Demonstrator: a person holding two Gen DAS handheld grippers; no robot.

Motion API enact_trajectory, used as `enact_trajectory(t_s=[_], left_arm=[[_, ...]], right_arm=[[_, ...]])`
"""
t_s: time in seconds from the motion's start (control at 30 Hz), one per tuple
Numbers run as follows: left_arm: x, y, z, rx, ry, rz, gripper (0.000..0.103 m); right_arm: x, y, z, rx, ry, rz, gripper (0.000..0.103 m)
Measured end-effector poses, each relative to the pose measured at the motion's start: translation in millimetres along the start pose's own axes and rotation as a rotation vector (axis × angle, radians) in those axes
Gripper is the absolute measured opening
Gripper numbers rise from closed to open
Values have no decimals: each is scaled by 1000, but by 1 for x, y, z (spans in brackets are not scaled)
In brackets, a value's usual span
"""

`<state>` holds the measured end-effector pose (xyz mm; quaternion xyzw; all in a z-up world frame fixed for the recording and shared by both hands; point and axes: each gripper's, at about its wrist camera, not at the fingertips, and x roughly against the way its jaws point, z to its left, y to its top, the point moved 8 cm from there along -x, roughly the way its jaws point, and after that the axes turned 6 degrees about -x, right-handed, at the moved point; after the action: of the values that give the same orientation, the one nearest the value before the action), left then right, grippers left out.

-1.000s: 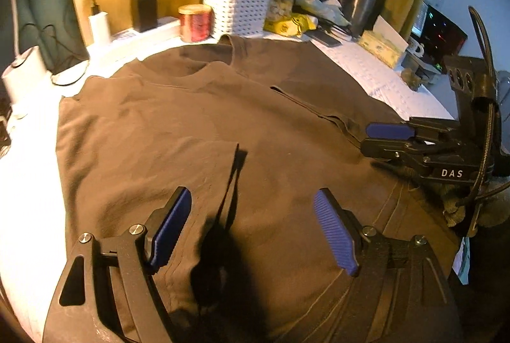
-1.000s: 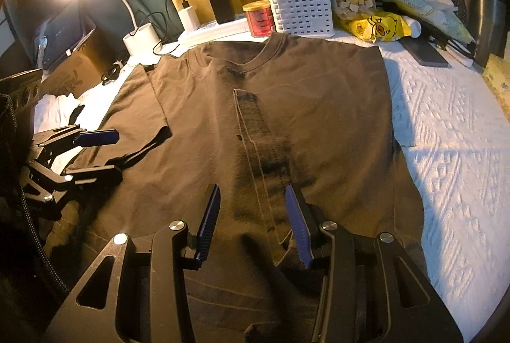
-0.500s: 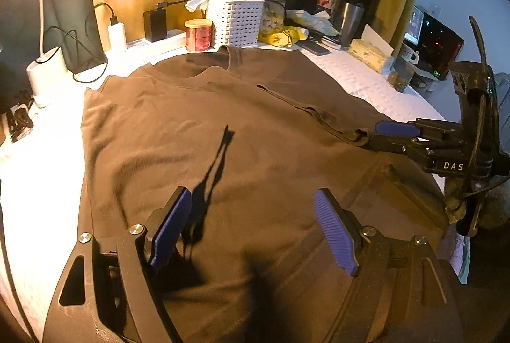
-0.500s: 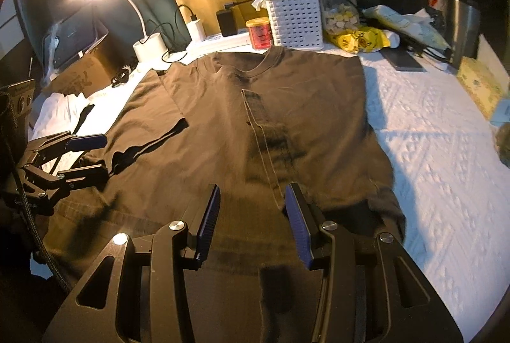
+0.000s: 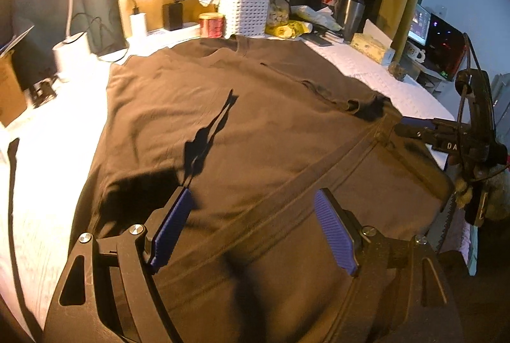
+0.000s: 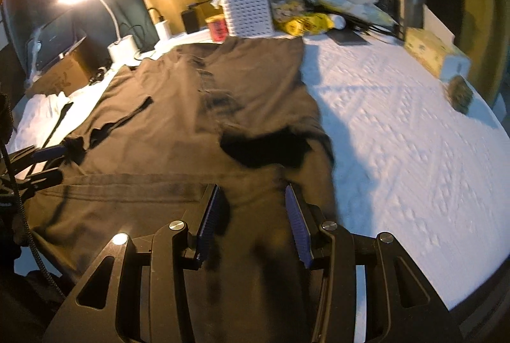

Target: Fold small clothes

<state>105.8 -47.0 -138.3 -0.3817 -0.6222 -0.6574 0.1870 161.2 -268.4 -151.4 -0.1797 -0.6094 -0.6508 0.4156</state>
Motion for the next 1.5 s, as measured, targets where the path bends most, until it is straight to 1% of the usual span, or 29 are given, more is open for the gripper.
enact_trajectory(t_s=[0.17,0.3,0.43,0.57,0.63,0.7,0.8,0.83,0.87,0.9,0.93,0.97,1.0,1.03,1.1,1.2,1.43,1.5], left_arm=[[15,-20,18,38,72,16,79],[30,-34,41,74,146,26,79],[46,-52,69,123,225,33,79],[65,-74,95,177,295,35,79],[70,-86,108,199,322,48,79],[73,-95,114,215,338,58,79],[74,-108,120,240,332,63,79],[74,-110,118,242,324,58,78],[72,-112,116,243,314,62,68],[68,-115,113,236,304,77,61],[68,-113,110,215,321,68,60],[68,-114,108,205,321,69,52],[69,-113,105,206,313,62,39],[69,-113,105,208,307,60,34],[70,-110,101,189,322,51,15],[76,-106,97,173,341,24,10],[92,-95,96,157,354,-33,7],[99,-89,93,155,357,-62,7]], right_arm=[[2,-5,-8,-8,-6,5,45],[5,-7,10,38,29,3,45],[-3,-11,32,80,47,22,45],[-15,-21,47,125,22,57,45],[-19,-25,52,156,-9,50,45],[-20,-26,54,180,-37,41,45],[-21,-26,53,174,-38,28,44],[-20,-26,52,173,-39,25,37],[-20,-26,50,166,-47,17,32],[-20,-25,47,155,-53,10,21],[-20,-24,44,139,-55,6,9],[-19,-22,40,110,-41,7,7],[-18,-22,37,92,-27,7,6],[-17,-22,35,85,-26,6,5],[-14,-21,32,83,-32,1,5],[-4,-14,30,85,-46,-23,5],[25,4,14,78,-92,-99,5],[31,6,9,72,-101,-111,5]])
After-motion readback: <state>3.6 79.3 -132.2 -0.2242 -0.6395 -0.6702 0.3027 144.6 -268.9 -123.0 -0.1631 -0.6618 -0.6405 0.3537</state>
